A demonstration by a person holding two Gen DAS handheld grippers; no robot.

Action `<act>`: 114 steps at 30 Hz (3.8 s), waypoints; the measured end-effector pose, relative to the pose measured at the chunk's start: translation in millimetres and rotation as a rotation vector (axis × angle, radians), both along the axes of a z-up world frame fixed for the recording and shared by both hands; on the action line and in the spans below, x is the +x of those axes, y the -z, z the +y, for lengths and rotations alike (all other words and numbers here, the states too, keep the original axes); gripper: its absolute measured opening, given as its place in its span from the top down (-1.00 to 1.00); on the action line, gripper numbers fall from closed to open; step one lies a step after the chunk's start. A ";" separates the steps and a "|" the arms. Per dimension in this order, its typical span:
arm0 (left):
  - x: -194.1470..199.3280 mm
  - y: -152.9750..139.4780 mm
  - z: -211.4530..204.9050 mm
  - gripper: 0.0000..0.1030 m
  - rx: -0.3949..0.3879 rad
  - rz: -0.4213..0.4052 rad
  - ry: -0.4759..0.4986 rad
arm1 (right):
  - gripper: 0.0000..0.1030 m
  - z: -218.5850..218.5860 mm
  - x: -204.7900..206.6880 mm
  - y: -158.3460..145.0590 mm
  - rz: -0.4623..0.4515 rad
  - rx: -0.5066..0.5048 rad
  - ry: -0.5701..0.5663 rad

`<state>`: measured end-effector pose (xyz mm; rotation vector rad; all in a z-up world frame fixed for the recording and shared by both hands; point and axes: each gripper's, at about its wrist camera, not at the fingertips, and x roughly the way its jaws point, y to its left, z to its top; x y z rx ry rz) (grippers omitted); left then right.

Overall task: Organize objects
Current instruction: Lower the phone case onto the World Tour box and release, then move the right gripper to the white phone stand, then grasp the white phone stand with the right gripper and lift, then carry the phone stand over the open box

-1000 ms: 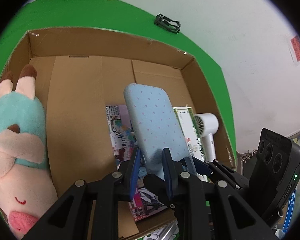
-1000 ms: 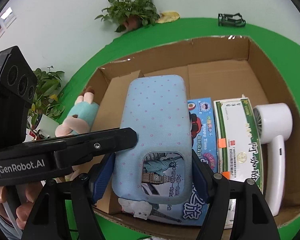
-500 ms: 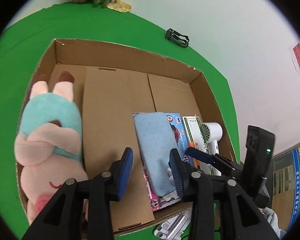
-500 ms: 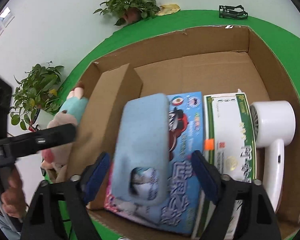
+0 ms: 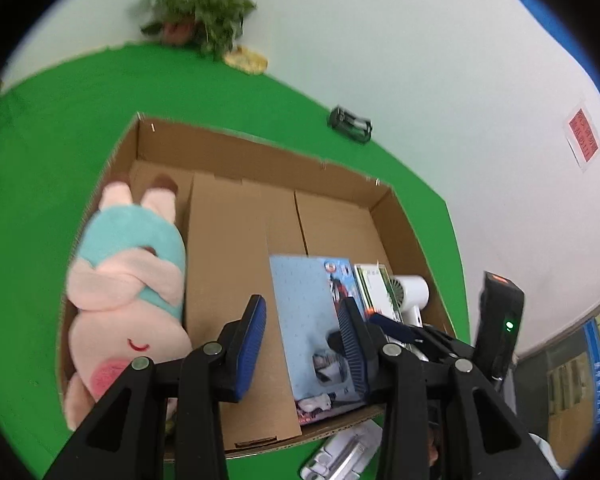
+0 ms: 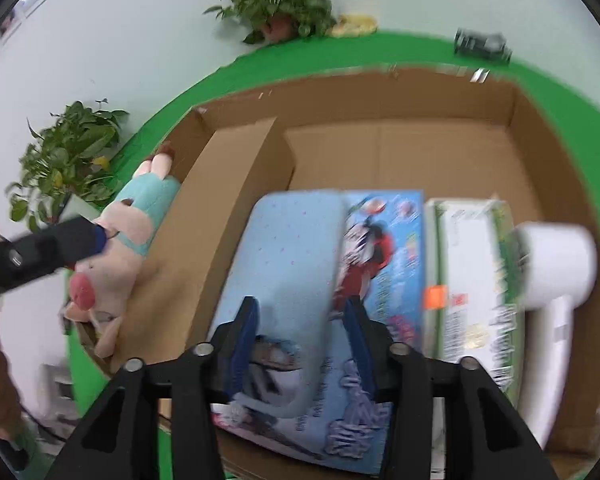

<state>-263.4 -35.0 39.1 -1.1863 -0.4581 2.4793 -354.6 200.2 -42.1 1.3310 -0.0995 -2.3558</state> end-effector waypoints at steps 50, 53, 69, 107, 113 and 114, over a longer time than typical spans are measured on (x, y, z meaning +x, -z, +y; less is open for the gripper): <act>101.8 124.4 125.0 -0.67 -0.221 -0.236 0.407 | -0.99 111.3 257.7 21.6 0.121 -0.060 -0.029; 112.4 123.6 135.2 -0.67 -0.213 -0.250 0.433 | -0.99 114.6 260.2 24.3 0.115 -0.069 -0.020; 121.5 121.0 137.4 -0.51 0.026 -0.346 0.351 | -0.99 119.5 260.5 31.6 0.191 0.061 -0.005; 128.8 107.8 127.5 0.16 0.095 -0.269 0.293 | -0.23 68.4 250.4 14.9 0.058 0.064 0.056; 137.2 47.8 119.0 0.17 0.092 -0.091 0.284 | -0.22 64.8 249.1 -35.0 0.216 0.067 0.059; 136.6 38.4 117.1 0.17 0.087 -0.066 0.282 | -0.22 62.6 246.7 -44.5 0.239 0.063 0.055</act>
